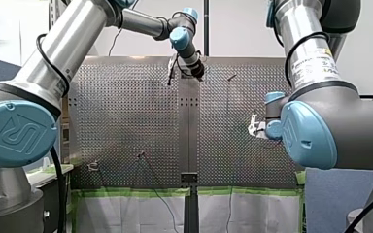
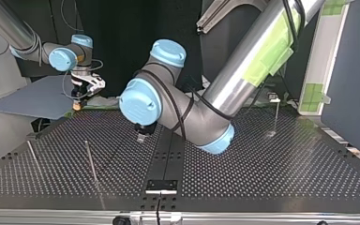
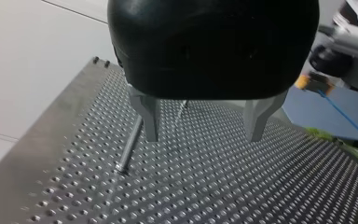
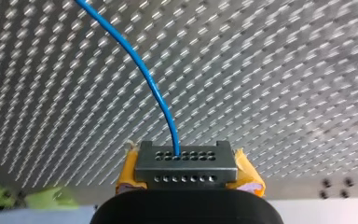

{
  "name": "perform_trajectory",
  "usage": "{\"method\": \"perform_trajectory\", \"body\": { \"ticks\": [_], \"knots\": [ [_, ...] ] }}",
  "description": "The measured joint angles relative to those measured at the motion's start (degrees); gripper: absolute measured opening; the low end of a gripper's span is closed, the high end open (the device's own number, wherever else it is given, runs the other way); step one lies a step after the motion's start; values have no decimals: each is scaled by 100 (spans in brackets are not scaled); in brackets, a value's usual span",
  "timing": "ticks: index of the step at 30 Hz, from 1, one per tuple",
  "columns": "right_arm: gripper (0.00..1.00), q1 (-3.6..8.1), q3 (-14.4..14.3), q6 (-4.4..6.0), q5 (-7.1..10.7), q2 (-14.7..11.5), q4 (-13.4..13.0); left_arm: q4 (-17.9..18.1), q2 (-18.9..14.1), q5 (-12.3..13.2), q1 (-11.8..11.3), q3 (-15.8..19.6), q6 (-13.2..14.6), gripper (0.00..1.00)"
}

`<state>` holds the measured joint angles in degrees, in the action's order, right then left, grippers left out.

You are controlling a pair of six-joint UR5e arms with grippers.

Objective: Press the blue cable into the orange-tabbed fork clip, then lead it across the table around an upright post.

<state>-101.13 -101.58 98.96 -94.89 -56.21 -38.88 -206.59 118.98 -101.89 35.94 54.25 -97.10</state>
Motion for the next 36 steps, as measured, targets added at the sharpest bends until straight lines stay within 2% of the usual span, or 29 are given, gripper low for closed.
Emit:
{"method": "perform_trajectory", "body": {
  "ticks": [5, 8, 11, 24, 31, 36],
  "knots": [
    [0, -40, 35, 119, 278, -294, 191, 252, 0, -29, 12, 292, 13, 88],
    [0, -72, 64, 134, 446, -469, 341, 312, -3, -25, 16, 415, 26, 88],
    [0, -99, 124, 142, 537, -640, 504, 319, -3, -22, 14, 456, 51, 88],
    [0, -152, 334, 256, 640, -1424, 1285, 312, -3, -20, 19, 471, 52, 88],
    [0, -172, 416, 281, 687, -1817, 1678, 312, -2, -20, 20, 471, 36, 88],
    [0, -179, 426, 362, 678, -2093, 1953, 311, -3, -19, 20, 470, 30, 88]
  ]
}}
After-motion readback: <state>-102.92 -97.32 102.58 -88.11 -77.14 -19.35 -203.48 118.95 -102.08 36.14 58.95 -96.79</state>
